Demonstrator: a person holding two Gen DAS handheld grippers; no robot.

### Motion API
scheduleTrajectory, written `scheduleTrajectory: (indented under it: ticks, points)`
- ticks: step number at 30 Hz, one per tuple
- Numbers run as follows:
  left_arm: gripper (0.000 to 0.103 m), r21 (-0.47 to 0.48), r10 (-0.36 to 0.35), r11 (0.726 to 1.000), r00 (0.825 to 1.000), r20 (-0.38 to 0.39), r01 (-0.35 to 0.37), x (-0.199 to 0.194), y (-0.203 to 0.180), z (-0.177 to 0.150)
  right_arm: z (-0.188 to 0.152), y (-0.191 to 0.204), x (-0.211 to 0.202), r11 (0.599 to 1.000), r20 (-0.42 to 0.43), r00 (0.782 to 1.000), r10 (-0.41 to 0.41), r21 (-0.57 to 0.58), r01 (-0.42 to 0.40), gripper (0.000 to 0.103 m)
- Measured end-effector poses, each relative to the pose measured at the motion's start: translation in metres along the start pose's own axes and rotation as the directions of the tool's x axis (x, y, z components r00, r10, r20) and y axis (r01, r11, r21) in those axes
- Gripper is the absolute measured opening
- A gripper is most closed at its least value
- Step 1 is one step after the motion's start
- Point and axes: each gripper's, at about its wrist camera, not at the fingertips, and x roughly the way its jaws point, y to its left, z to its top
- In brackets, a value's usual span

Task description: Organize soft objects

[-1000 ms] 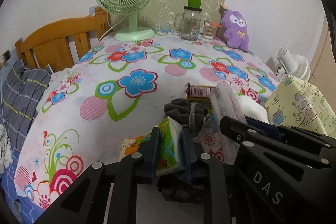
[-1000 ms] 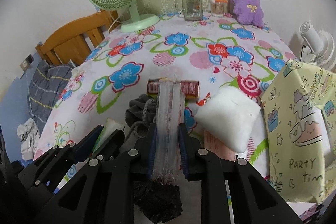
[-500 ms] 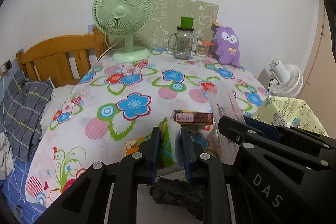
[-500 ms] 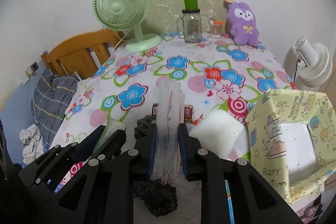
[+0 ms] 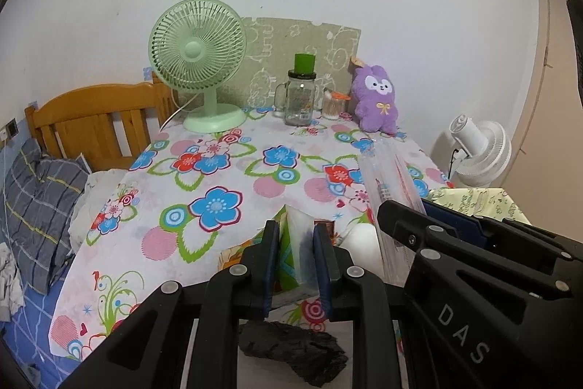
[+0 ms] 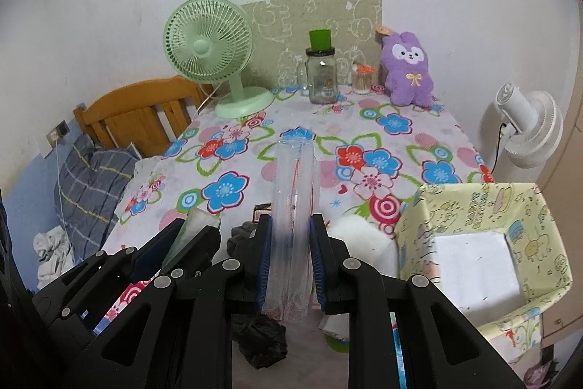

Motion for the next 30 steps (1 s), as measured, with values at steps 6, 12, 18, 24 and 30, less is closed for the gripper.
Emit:
scheduleTrajectory:
  ticks: [6, 12, 18, 24, 30]
  points:
    - [0.017, 0.013, -0.008, 1.000, 1.000, 0.018, 0.007, -0.006, -0.015, 0.004, 0.003, -0.012, -0.013, 1.000, 0.023, 1.000, -0.005, 0.006, 0.005, 0.024]
    - [0.017, 0.028, -0.022, 0.999, 0.999, 0.031, 0.022, -0.009, -0.033, 0.009, 0.006, -0.028, -0.025, 1.000, 0.044, 0.999, -0.018, 0.015, 0.017, 0.024]
    - [0.017, 0.044, -0.038, 0.998, 0.998, 0.043, 0.037, -0.008, -0.053, 0.014, 0.009, -0.048, -0.036, 0.999, 0.063, 0.997, -0.033, 0.023, 0.032, 0.024]
    - [0.017, 0.058, -0.052, 0.997, 0.997, 0.049, 0.049, -0.008, -0.073, 0.018, 0.011, -0.067, -0.043, 0.999, 0.075, 0.996, -0.045, 0.031, 0.043, 0.024]
    - [0.017, 0.076, -0.066, 0.995, 0.996, 0.052, 0.062, -0.005, -0.090, 0.021, 0.012, -0.085, -0.050, 0.998, 0.086, 0.995, -0.059, 0.044, 0.055, 0.024]
